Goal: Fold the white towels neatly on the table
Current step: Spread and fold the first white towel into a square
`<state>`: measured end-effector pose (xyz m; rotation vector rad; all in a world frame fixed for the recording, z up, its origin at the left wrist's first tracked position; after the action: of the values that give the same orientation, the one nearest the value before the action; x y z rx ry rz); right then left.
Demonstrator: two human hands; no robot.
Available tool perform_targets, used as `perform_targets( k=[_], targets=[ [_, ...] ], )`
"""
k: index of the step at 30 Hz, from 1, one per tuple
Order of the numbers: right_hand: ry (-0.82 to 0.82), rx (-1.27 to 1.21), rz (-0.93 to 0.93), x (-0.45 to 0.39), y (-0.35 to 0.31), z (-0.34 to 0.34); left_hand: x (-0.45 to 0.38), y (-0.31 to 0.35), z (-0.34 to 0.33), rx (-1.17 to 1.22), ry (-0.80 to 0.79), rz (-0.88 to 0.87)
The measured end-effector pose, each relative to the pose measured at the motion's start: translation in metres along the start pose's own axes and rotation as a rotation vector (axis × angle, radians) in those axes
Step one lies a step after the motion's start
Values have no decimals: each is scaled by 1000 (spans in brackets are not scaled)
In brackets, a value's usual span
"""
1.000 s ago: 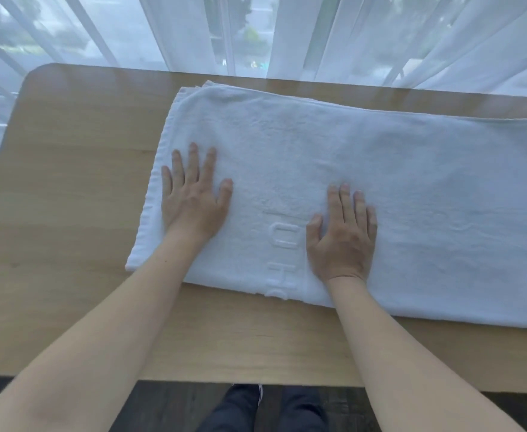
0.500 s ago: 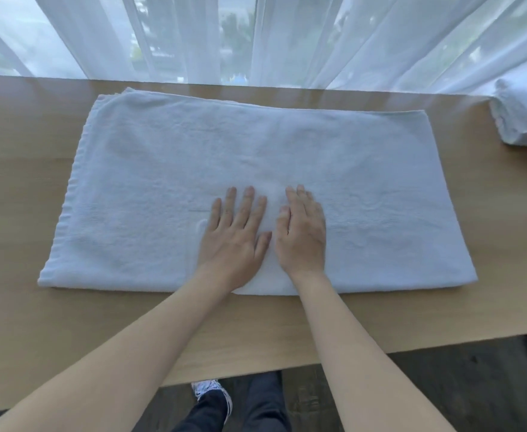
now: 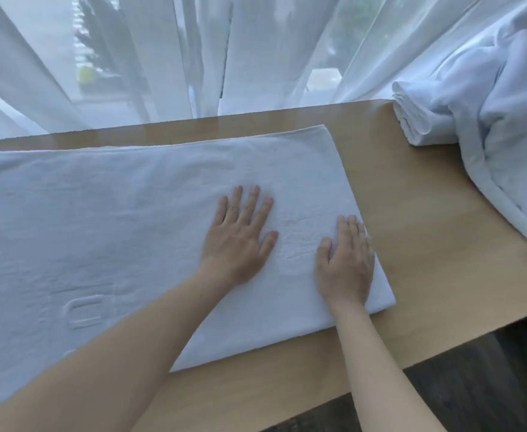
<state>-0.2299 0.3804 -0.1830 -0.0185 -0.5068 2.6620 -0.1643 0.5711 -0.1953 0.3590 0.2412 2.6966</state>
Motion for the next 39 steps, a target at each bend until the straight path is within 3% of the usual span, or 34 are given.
perform_targets(
  k=[3, 9, 17, 21, 24, 28, 32, 39],
  targets=[
    [62, 23, -93, -4, 8, 5, -49, 33, 4, -19, -8, -35],
    [80, 58, -105, -7, 9, 0, -146, 89, 10, -38, -24, -53],
    [75, 57, -60, -13, 14, -3, -213, 113, 16, 9, 31, 93],
    [183, -186, -145, -13, 19, 5, -198, 122, 26, 200, 198, 90],
    [243, -422, -267, -16, 21, 14, -182, 123, 31, 350, 286, 269],
    [106, -370, -321, -24, 32, 24, -179, 112, 42, 567, 231, 335],
    [-191, -135, -331, -31, 41, 38, -168, 97, 53, 909, 228, 375],
    [-424, -324, -112, -14, -11, 64, -122, 41, 72, 1385, 212, 492]
  ],
)
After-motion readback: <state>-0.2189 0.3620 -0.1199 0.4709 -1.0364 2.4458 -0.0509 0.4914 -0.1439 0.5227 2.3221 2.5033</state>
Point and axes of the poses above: each hand's wrist, its own x-axis away from the middle knuckle, its own z-axis out of the back of the hand, y = z × x, the point moved 2 cm from there along -x, towards the middle knuckle, and after that the axes turned 7 degrees about -y, right-handed, at the moved point
